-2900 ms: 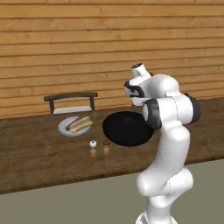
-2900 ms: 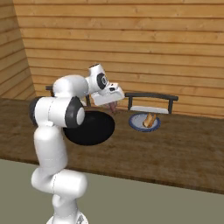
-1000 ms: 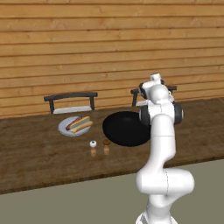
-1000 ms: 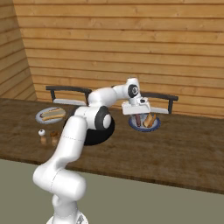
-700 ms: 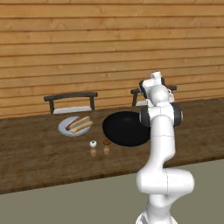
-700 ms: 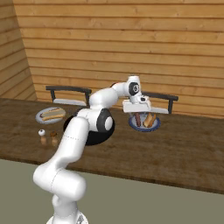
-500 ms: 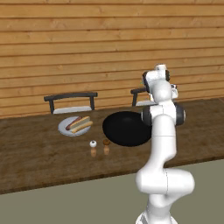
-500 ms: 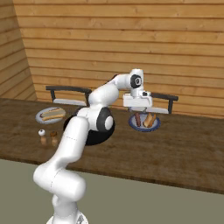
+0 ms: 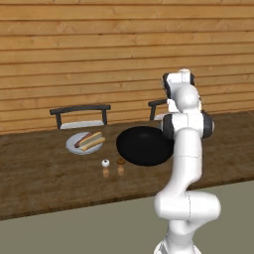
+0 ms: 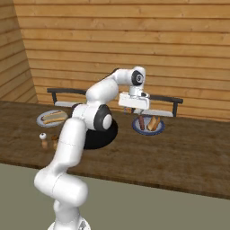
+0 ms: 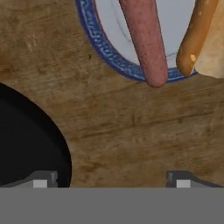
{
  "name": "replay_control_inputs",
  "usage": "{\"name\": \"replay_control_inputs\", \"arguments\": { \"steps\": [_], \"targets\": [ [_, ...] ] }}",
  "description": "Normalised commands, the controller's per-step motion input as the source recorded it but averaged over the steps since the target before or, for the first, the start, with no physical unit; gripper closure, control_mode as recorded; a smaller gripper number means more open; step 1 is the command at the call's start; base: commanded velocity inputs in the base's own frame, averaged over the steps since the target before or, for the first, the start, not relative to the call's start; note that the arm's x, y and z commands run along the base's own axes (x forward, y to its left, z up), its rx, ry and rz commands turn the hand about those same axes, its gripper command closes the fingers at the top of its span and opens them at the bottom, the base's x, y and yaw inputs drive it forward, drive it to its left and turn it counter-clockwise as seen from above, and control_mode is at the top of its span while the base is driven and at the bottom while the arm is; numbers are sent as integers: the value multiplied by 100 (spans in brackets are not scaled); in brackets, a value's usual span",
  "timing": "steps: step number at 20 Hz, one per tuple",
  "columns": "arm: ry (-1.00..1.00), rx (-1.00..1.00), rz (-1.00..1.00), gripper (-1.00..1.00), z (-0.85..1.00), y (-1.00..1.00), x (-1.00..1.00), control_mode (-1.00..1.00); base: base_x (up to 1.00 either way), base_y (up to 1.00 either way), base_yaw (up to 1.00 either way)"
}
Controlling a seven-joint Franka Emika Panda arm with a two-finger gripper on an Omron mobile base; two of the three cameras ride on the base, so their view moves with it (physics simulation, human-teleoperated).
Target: Place one bun and one sausage from the bowl on each plate.
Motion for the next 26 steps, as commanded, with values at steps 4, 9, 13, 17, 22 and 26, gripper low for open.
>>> {"name": "replay_control_inputs", "arguments": {
  "steps": [4, 9, 13, 17, 22, 26],
  "targets": [
    [-59, -13, 0, -100, -13, 74, -100, -100, 0, 0, 0],
    [-78, -10, 0, -100, 20, 37, -100, -100, 0, 0, 0],
    [-53, -8, 0, -100, 36, 21, -100, -100, 0, 0, 0],
    [-15, -6, -6, -100, 98, 0, -100, -100, 0, 0, 0],
    [7, -1, -10, -100, 100, 0, -100, -100, 0, 0, 0],
    [1, -10, -4, -100, 50, 0, -100, -100, 0, 0, 0]
  ]
}}
